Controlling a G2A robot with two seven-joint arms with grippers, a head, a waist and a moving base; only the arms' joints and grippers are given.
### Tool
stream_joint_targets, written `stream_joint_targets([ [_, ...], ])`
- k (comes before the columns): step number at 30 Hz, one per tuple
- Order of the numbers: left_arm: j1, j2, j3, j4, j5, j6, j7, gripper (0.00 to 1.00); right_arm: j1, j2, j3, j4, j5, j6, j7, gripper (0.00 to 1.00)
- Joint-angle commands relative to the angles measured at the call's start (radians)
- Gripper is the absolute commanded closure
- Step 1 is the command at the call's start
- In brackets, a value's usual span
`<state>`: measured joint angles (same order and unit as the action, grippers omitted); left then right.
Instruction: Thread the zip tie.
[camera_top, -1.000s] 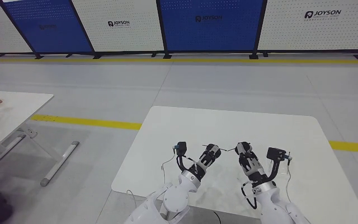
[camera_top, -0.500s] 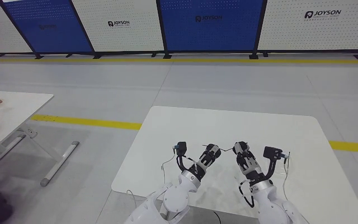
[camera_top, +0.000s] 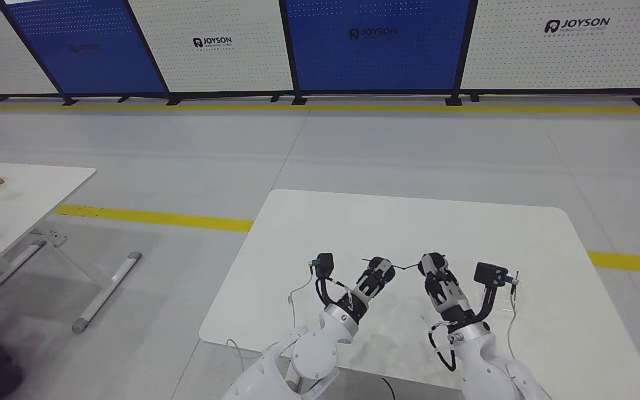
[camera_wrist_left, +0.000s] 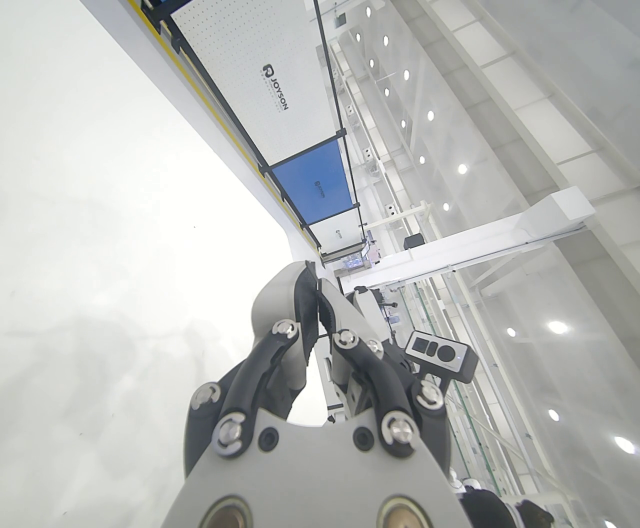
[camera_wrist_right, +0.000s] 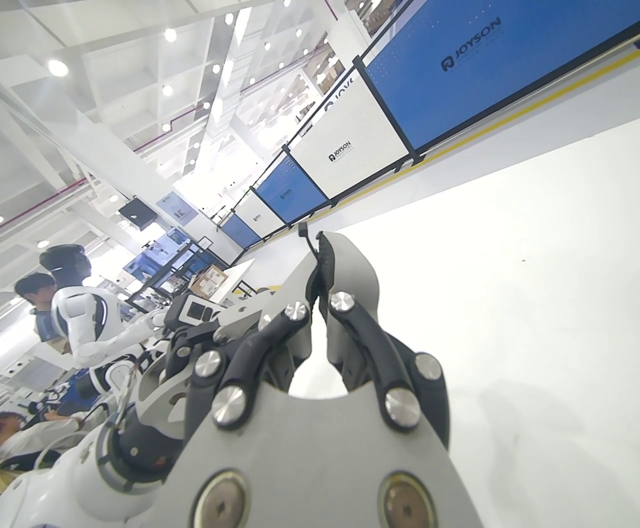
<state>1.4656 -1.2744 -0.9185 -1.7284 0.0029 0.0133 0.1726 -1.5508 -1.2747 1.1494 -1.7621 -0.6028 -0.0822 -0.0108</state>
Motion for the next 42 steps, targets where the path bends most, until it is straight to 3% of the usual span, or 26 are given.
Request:
stream_joint_targets([
  [1,0.000,0.000,0.000,0.000,0.000,0.000,0.000,1.00,0.000,-0.001,0.000,0.002,-0.001,-0.001,0.000,1.00],
  [32,0.000,0.000,0.000,0.000,0.000,0.000,0.000,1.00,0.013,-0.015,-0.011,0.024,0.007,-0.011,0.011,1.00],
  [42,0.000,0.000,0.000,0.000,0.000,0.000,0.000,1.00,0.030,-0.025,-0.020,0.063,0.131,-0.047,0.039,1.00],
])
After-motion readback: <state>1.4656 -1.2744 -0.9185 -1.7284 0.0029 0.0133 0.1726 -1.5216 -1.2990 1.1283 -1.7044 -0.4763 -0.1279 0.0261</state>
